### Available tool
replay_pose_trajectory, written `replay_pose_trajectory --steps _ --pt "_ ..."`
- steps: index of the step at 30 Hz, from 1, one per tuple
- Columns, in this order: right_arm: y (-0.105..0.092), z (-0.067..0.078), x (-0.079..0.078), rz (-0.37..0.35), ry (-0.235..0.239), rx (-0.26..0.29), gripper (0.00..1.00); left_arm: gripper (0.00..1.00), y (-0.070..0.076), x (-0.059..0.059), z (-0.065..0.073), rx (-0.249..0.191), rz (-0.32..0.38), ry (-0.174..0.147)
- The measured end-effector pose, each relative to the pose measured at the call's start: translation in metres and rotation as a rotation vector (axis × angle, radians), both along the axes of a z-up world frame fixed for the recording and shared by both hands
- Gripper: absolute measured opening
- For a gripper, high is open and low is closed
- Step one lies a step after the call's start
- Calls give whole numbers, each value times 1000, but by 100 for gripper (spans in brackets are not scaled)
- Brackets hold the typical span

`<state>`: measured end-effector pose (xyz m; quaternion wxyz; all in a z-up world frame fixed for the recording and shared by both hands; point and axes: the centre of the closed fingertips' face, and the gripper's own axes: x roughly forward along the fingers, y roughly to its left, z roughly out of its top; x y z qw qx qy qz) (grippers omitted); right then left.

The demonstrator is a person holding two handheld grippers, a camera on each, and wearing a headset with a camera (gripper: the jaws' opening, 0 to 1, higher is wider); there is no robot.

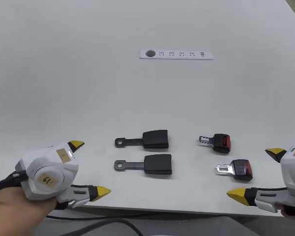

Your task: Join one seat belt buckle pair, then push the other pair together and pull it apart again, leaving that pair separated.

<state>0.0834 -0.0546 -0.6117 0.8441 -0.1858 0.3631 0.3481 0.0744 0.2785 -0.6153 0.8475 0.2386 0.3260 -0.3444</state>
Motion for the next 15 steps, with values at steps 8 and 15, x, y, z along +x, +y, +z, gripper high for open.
replay_pose_trajectory --steps 8,15 --pt "1 -1 1 0 1 -3 90 83 1 1 0 -1 5 -1" --pt "1 -3 2 5 0 -5 89 83 3 1 -2 4 4 0"
